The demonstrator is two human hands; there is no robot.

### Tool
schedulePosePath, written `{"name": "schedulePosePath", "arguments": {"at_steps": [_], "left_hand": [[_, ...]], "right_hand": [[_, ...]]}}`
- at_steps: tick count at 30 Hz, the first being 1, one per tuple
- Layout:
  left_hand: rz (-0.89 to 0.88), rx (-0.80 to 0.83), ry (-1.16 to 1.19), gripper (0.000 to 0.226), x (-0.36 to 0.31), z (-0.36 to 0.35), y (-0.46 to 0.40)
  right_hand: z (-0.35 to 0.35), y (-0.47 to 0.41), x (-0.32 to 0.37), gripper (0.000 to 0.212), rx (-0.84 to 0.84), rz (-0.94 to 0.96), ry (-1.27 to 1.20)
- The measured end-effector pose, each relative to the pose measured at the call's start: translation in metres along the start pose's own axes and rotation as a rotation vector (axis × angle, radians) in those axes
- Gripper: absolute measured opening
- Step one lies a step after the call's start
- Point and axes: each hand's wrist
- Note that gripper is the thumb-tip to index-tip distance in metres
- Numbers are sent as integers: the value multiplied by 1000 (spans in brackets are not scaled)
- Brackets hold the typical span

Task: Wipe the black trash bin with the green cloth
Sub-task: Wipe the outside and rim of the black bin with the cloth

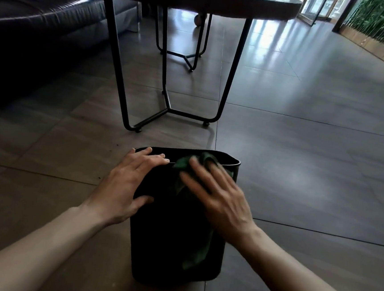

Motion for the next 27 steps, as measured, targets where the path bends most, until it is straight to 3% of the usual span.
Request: {"name": "schedulePosePath", "arguments": {"at_steps": [2, 6, 10, 14, 21, 23, 27], "left_hand": [[9, 6, 4, 94, 0, 0, -1], [-3, 2, 8, 92, 2, -1, 0], [-22, -1, 14, 92, 2, -2, 3], [-10, -5, 18, 93, 2, -1, 4], [-3, -15, 20, 95, 4, -3, 3], [-7, -15, 24, 95, 4, -3, 3], [-12, -23, 25, 94, 1, -4, 5]], "right_hand": [[0, -12, 3, 63, -1, -85, -13], [-33, 33, 40, 88, 314, 156, -25], [-58, 96, 58, 57, 505, 475, 82], [-48, 78, 43, 46, 431, 516, 45], [-7, 4, 9, 43, -34, -82, -110], [-18, 8, 22, 44, -12, -24, -103], [-50, 62, 56, 36, 259, 378, -50]]}}
Point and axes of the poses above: each hand's wrist, its own y-axis away from the middle knuckle, its own z-axis out of the back of the hand, x = y × z, and after that the axes turned 9 degrees about -y, right-handed
